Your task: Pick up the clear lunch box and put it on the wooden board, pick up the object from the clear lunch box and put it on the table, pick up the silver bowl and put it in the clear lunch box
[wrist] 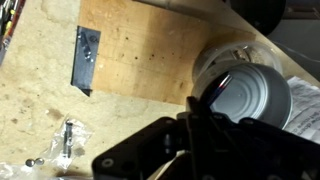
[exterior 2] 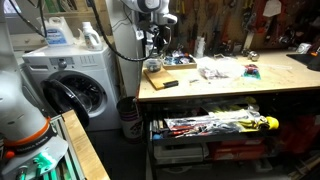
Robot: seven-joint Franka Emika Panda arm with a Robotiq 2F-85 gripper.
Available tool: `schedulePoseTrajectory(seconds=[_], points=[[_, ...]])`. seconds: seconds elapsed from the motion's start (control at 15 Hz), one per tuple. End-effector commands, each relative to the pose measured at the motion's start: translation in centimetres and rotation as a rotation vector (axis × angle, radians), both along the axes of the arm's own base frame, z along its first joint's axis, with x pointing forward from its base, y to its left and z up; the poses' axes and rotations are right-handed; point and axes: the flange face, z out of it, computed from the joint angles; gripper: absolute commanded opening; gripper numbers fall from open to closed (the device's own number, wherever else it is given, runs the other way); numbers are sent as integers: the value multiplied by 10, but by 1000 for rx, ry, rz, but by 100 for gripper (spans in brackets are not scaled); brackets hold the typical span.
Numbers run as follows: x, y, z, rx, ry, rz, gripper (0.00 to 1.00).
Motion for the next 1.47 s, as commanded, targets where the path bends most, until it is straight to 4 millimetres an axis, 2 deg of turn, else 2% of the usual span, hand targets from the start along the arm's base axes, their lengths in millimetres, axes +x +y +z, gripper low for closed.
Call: schedulePoseTrajectory(seconds=[0.0, 0.27, 0.6, 0.67, 0.73, 0.8, 1.33, 1.4], points=[[16, 21, -17, 11, 19, 2, 1], [25, 35, -43, -4, 50, 34, 1], [31, 38, -64, -6, 80, 39, 1], [31, 39, -66, -7, 81, 39, 8], [32, 38, -64, 0, 78, 34, 29], [32, 38, -63, 2, 76, 35, 36], [29, 33, -17, 104, 14, 23, 95], [27, 31, -10, 106, 6, 24, 99]])
